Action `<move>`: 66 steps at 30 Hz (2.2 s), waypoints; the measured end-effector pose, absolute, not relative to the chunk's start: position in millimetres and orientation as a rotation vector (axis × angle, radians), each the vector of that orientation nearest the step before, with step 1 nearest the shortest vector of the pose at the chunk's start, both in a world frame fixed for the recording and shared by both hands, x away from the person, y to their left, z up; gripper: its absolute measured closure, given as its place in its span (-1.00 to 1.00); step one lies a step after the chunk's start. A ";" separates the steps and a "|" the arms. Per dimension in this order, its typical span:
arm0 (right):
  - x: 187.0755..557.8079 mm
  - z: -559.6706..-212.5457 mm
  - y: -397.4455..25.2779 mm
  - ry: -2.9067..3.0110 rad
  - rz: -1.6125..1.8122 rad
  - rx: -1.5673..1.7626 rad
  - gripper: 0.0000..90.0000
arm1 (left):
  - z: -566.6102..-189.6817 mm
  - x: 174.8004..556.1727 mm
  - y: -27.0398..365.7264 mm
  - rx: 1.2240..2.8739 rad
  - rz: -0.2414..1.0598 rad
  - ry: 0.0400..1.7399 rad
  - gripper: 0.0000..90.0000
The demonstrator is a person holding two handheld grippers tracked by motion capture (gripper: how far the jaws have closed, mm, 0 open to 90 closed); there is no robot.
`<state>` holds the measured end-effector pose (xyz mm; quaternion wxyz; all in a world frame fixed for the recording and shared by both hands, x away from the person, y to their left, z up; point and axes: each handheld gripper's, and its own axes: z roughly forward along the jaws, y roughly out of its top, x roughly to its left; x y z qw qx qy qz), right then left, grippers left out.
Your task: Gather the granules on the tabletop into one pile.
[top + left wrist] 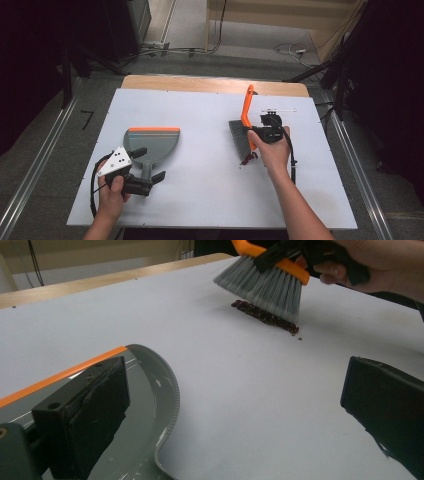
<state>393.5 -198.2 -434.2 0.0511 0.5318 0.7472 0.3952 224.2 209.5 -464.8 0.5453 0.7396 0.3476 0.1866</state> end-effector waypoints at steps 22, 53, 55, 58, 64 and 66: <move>355.2 -449.0 -207.1 2.895 0.984 0.695 0.52 | -466.7 225.0 205.7 1.765 0.435 0.824 -1.00; 412.4 -447.9 -205.8 2.824 0.930 0.670 0.50 | -467.2 225.6 209.7 1.763 0.437 0.833 -1.00; 414.5 -448.2 -205.2 2.820 0.934 0.649 0.51 | -467.3 225.6 209.5 1.762 0.436 0.834 -1.00; 415.9 -447.5 -204.6 2.824 0.924 0.656 0.50 | -467.3 225.6 209.5 1.761 0.437 0.832 -1.00; 420.9 -447.4 -204.5 2.804 0.929 0.673 0.51 | -467.3 225.7 209.1 1.761 0.434 0.832 -1.00; 421.8 -447.1 -203.9 2.801 0.924 0.682 0.51 | -467.4 225.8 209.1 1.760 0.432 0.832 -1.00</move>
